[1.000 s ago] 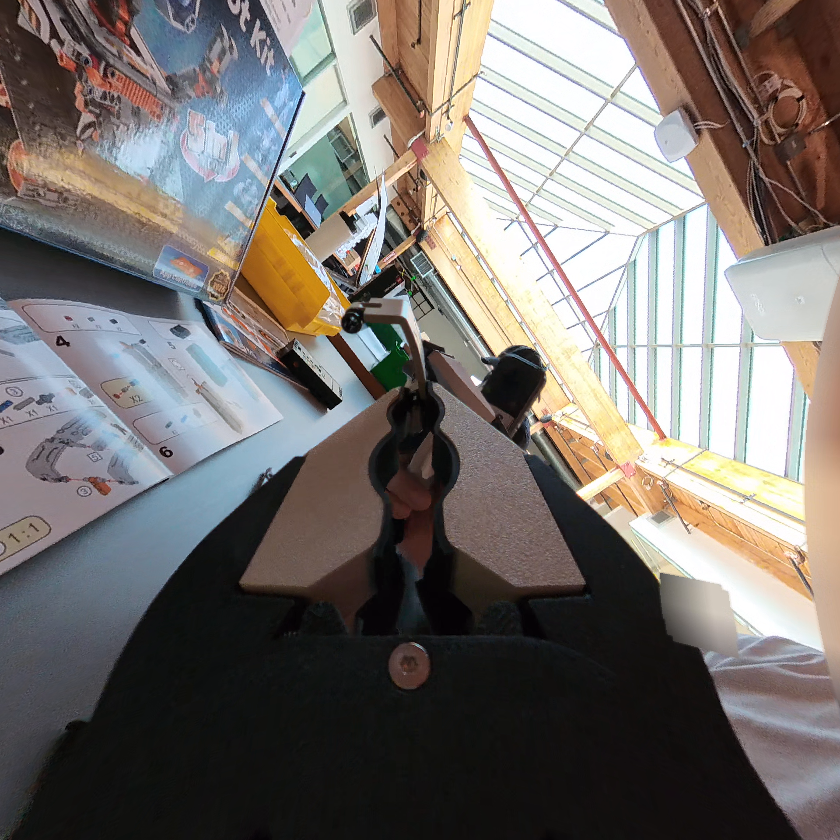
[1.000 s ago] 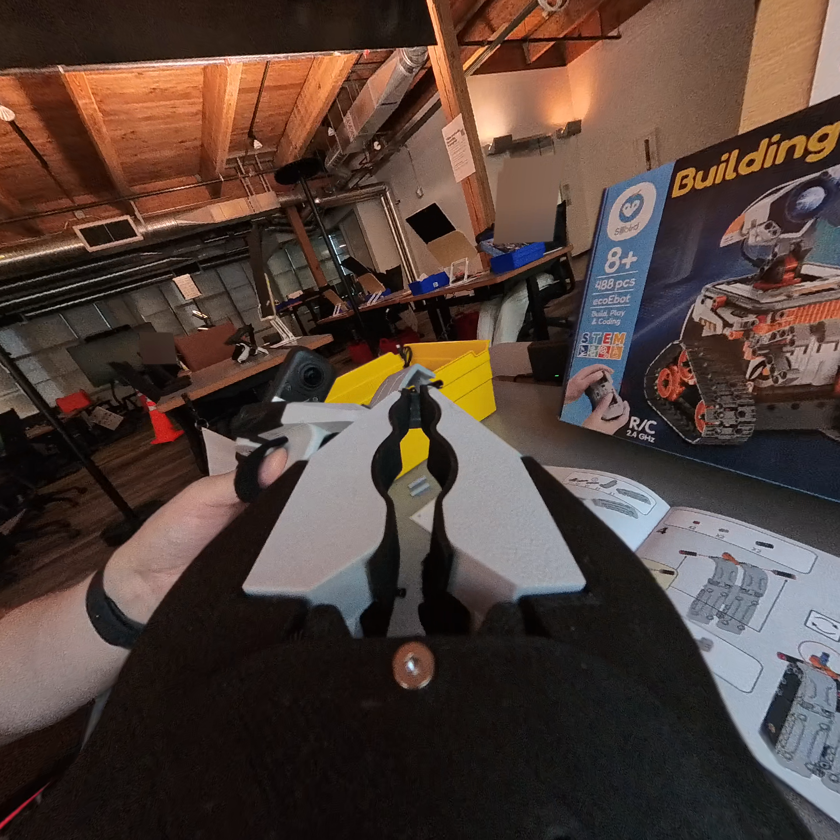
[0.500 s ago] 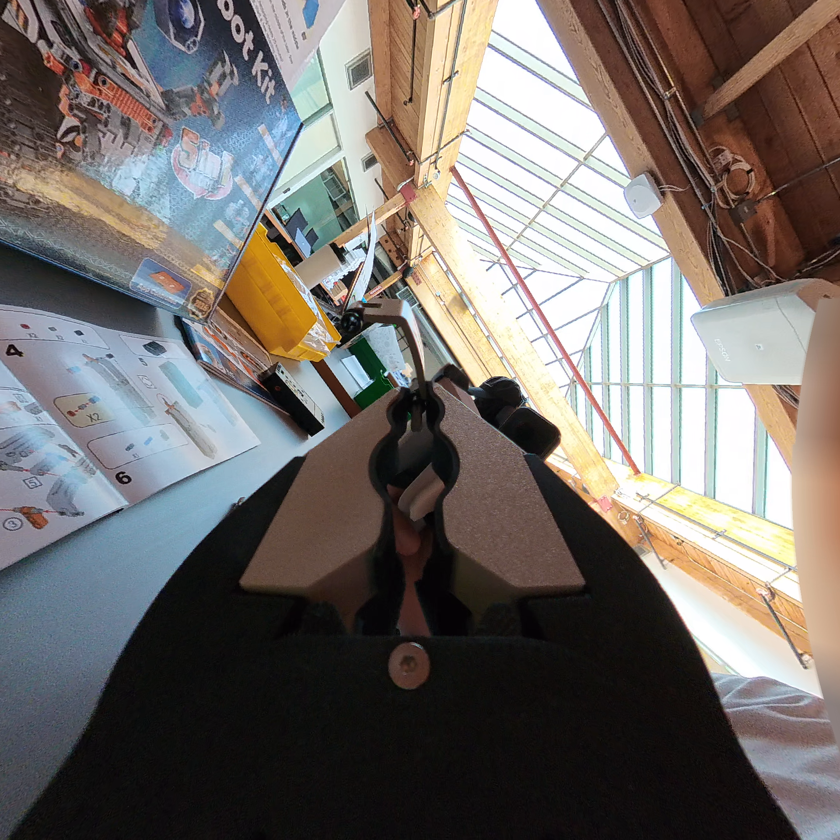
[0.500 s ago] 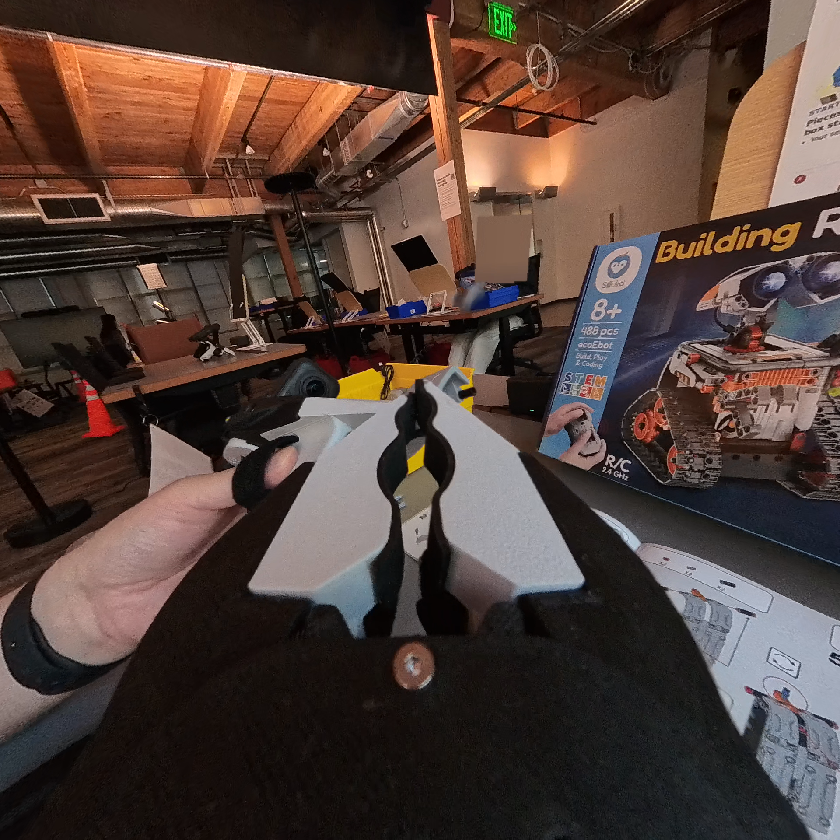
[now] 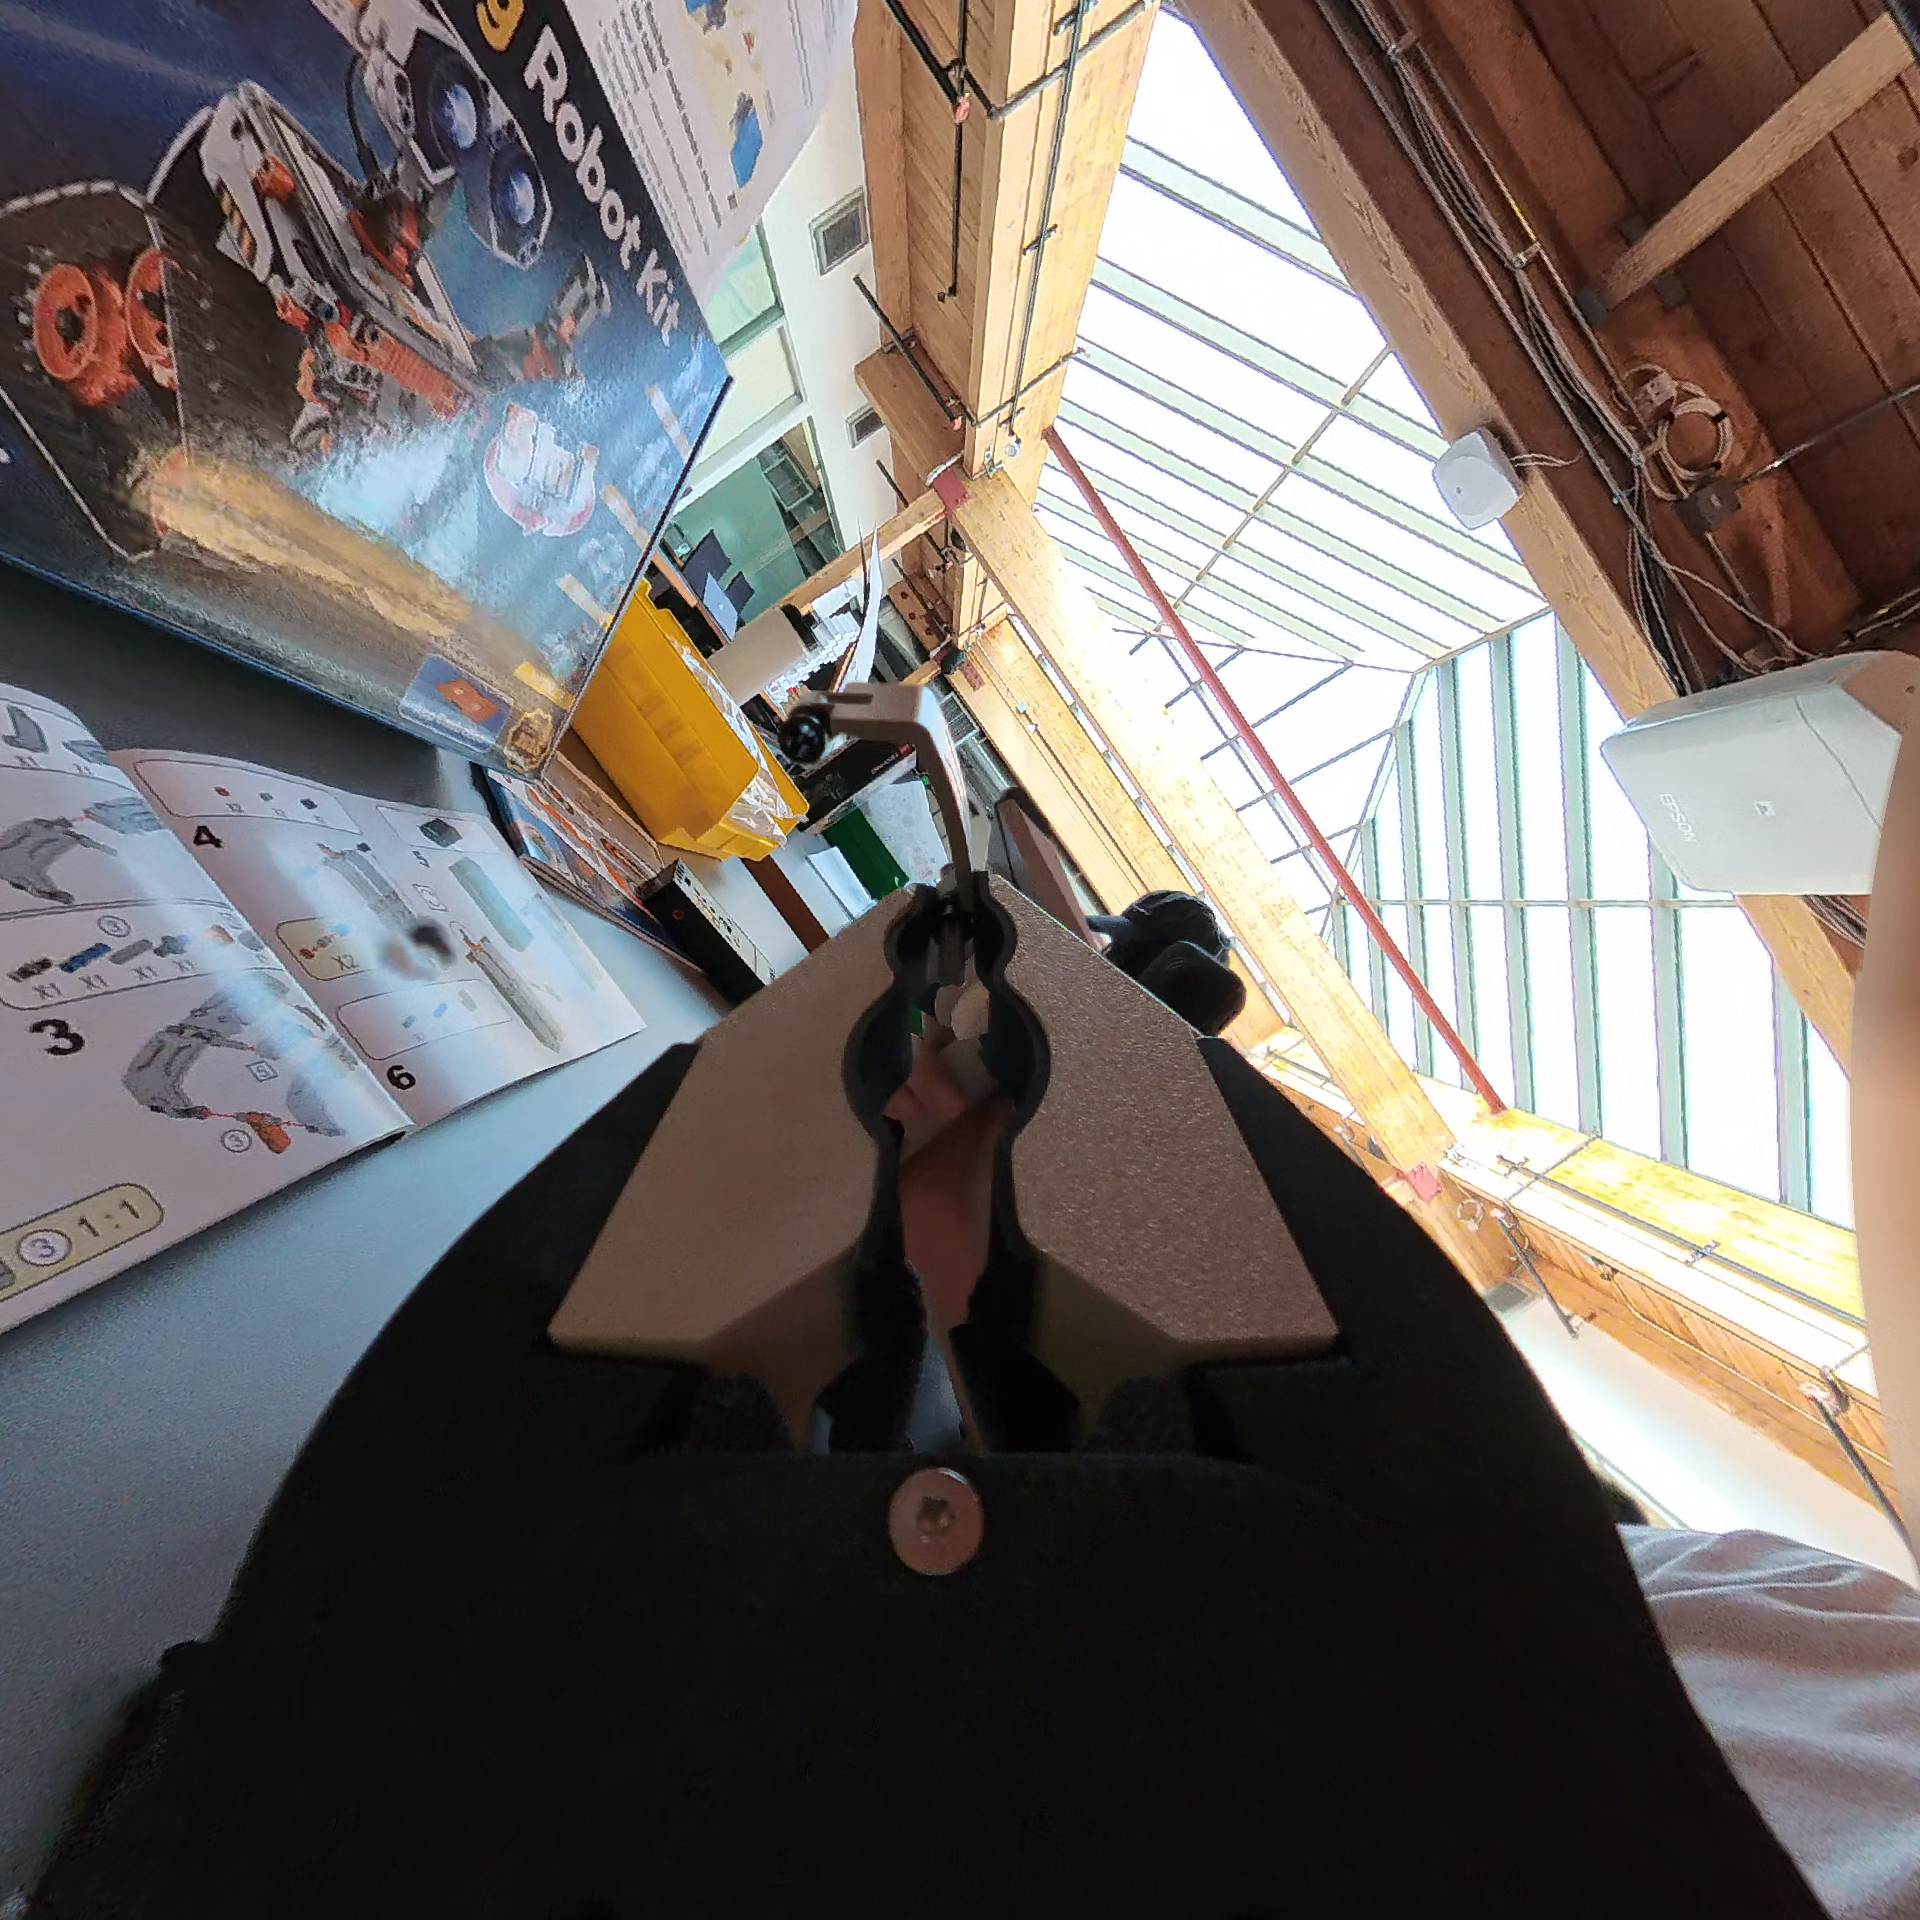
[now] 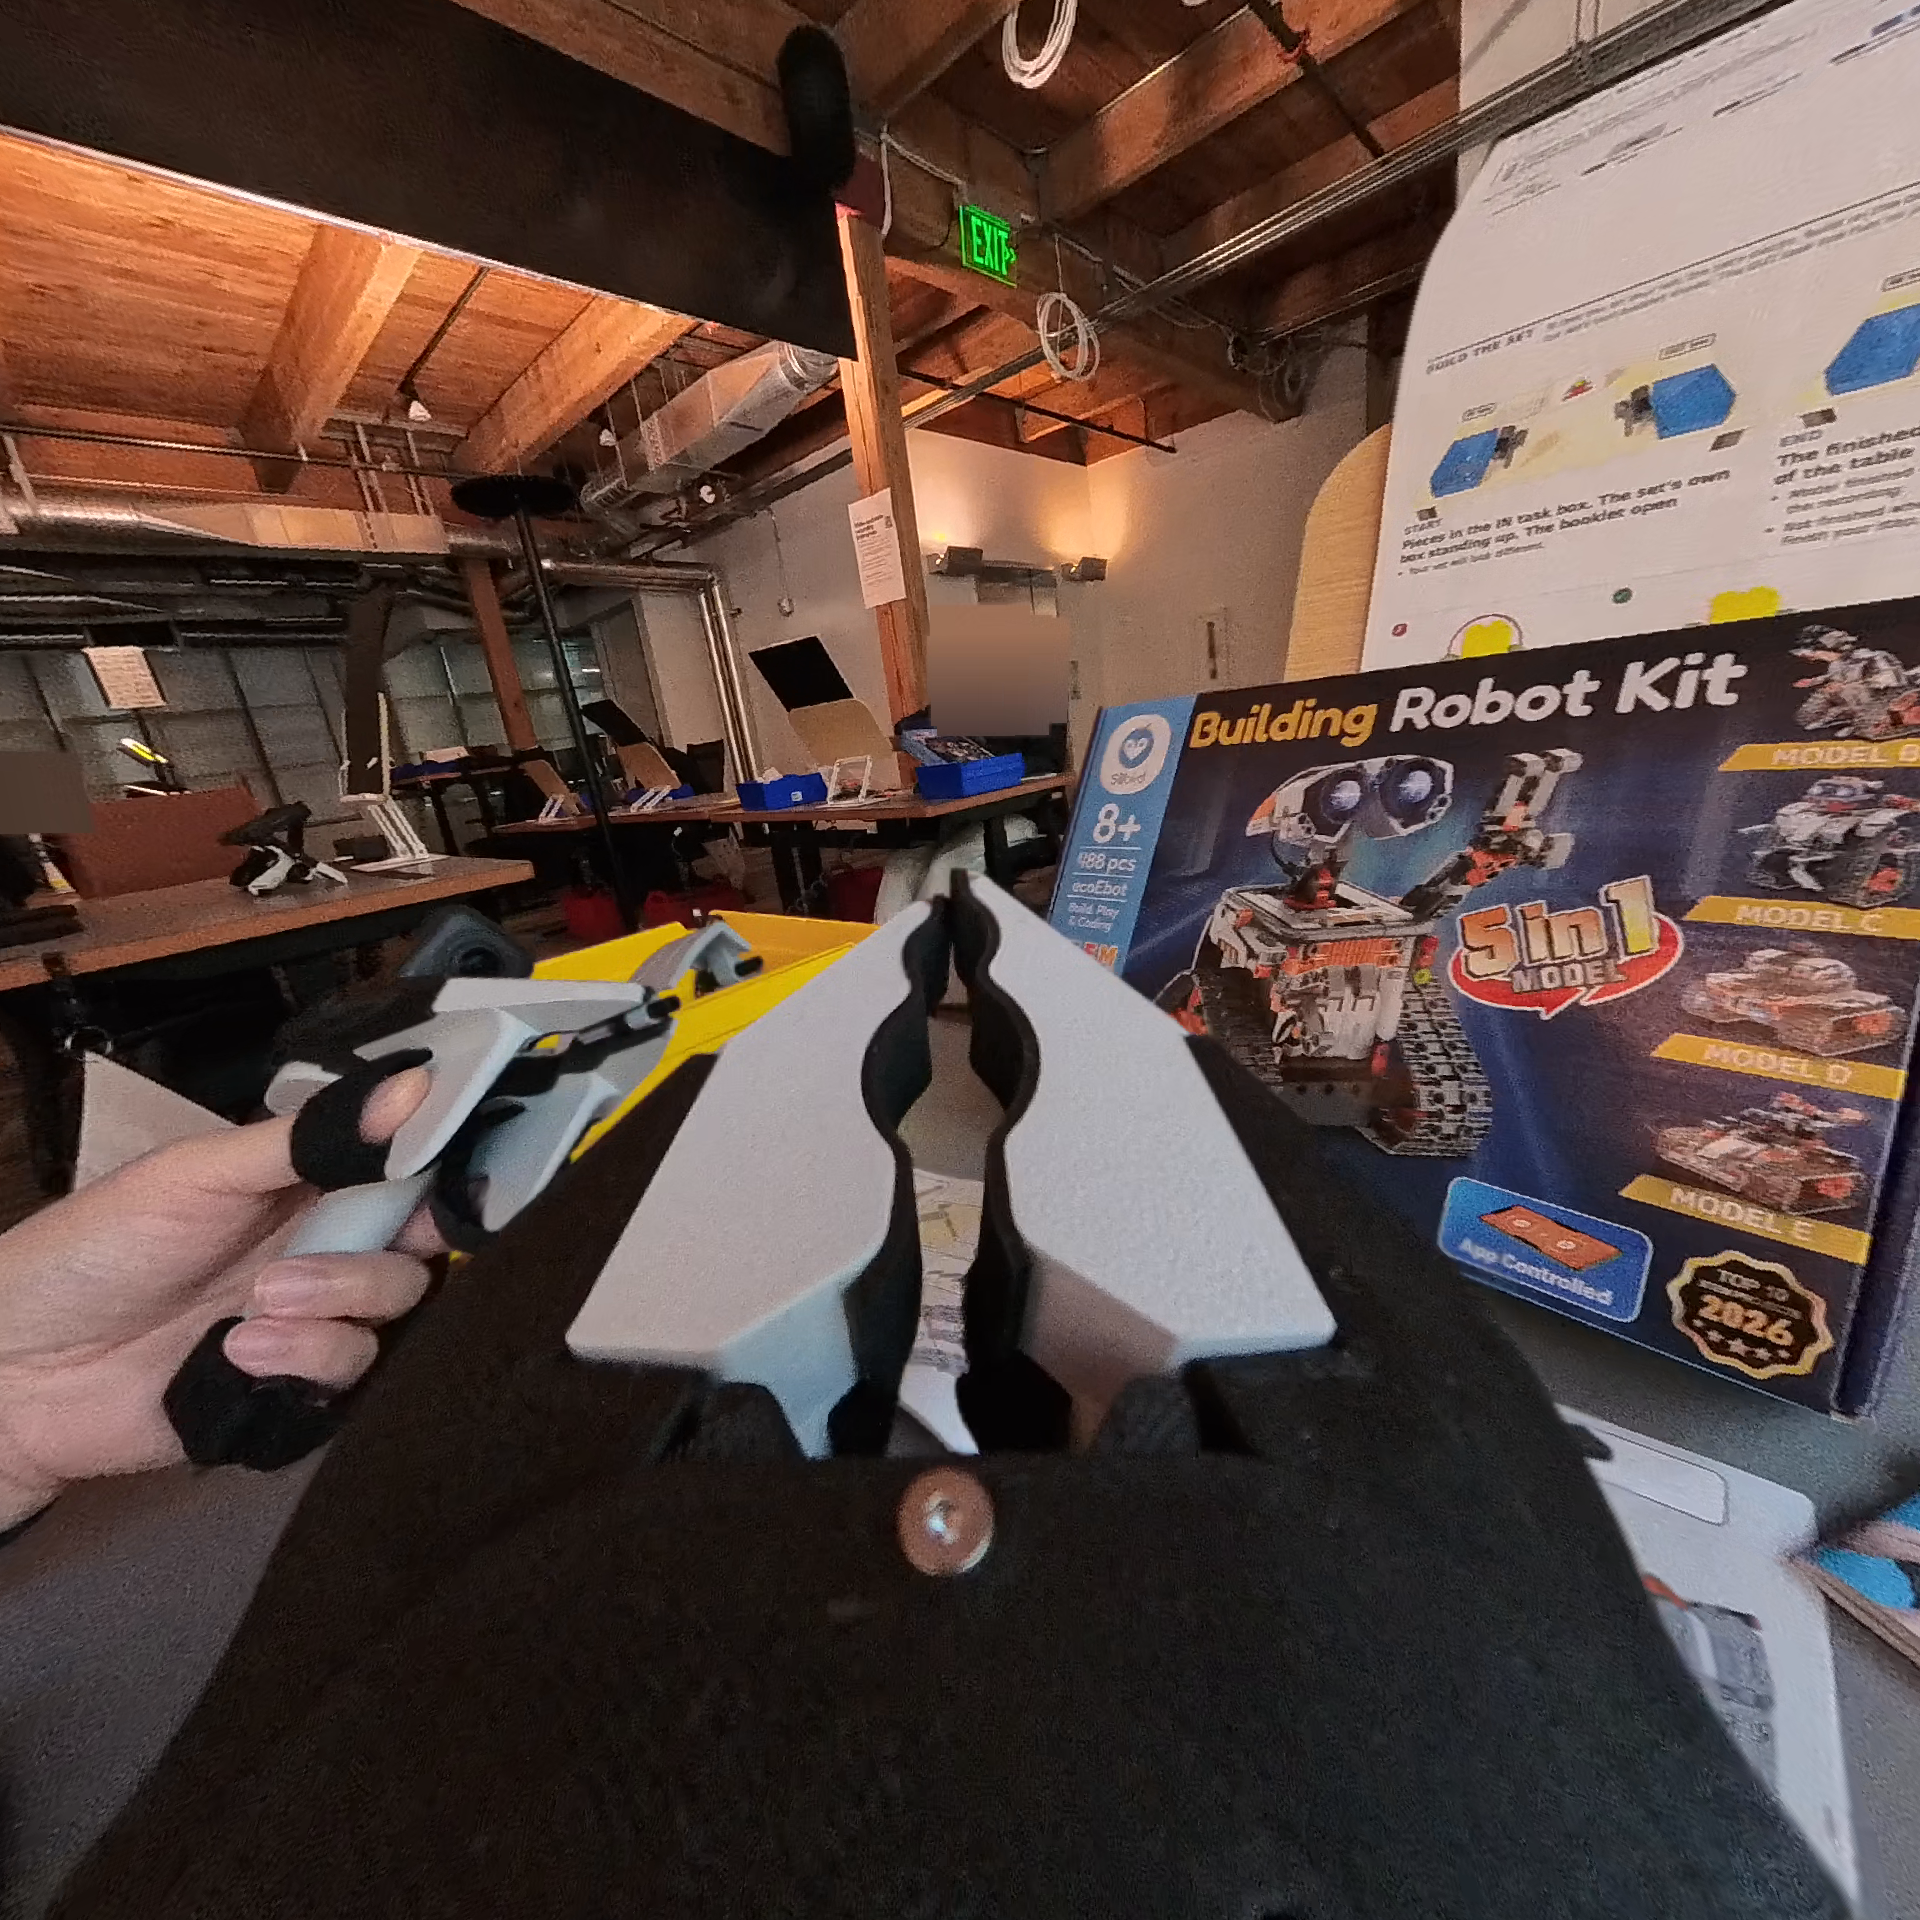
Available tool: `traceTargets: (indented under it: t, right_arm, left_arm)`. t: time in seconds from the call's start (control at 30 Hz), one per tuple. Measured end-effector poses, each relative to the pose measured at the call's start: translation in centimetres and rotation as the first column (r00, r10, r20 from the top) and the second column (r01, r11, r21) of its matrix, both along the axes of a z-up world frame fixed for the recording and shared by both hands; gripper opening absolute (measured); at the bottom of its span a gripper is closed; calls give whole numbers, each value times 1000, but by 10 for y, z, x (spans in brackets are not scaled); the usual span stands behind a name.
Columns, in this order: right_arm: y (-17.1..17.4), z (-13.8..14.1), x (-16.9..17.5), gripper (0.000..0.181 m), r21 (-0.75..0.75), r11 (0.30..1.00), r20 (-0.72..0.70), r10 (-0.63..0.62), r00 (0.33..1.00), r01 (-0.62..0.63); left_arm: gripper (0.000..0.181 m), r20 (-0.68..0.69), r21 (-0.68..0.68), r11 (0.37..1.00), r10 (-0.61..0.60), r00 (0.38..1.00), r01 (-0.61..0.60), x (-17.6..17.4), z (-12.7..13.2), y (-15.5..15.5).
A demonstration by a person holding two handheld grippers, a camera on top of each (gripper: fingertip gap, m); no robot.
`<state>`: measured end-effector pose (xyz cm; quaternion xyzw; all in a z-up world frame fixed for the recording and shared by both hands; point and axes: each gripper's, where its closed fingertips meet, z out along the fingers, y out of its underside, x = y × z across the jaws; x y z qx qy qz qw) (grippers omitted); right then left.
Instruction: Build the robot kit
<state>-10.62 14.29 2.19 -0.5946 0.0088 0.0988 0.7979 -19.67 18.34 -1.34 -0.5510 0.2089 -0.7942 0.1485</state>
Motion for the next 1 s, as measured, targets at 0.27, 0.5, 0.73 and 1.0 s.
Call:
traceTargets:
  t: [0.27, 0.5, 0.73, 1.0]
  right_arm:
    - [-9, -37, 33, 0, -278, 956, 182, -42, 982, 93]
    - [-27, -140, 53, 19, -765, 643, 252, 227, 941, 50]
    - [-23, -180, 44, 18, -929, 349, 293, 489, 822, 123]
    - [-10, -188, 40, 18, -947, 266, 288, 471, 833, 177]
  left_arm:
    - [4, -17, 32, 999, 26, 1000, -25, 0, -3, 3]
    - [4, -40, 24, 1000, -16, 999, 17, 6, -10, -3]
    - [4, -62, 40, 998, -40, 997, 43, 11, -16, -8]
    - [4, -65, 41, 998, -50, 997, 53, 11, -16, -10]
